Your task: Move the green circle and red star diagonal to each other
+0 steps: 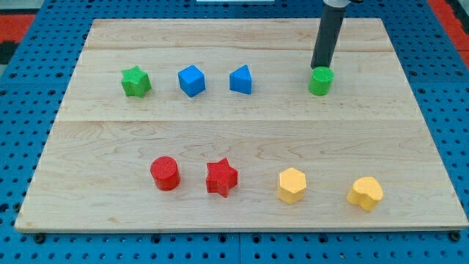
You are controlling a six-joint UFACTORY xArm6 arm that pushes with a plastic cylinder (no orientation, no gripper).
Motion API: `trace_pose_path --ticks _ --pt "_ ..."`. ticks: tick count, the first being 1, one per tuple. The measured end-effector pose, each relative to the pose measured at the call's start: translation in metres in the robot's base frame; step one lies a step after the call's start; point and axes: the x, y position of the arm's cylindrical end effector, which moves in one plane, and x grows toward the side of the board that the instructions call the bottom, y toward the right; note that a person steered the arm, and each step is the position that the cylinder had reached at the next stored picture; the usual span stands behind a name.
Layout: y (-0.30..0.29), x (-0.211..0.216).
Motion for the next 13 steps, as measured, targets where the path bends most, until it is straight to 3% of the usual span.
trace_pose_path --ticks 5,6,7,9,10,11,13 --pt "0.001 -0.016" --pt "0.007 0.01" --pt "-0.036 0.093" --pt "-0.045 0.1" --pt "-0.089 0.108" --pt "-0.103 0.152" --pt "-0.089 0.188"
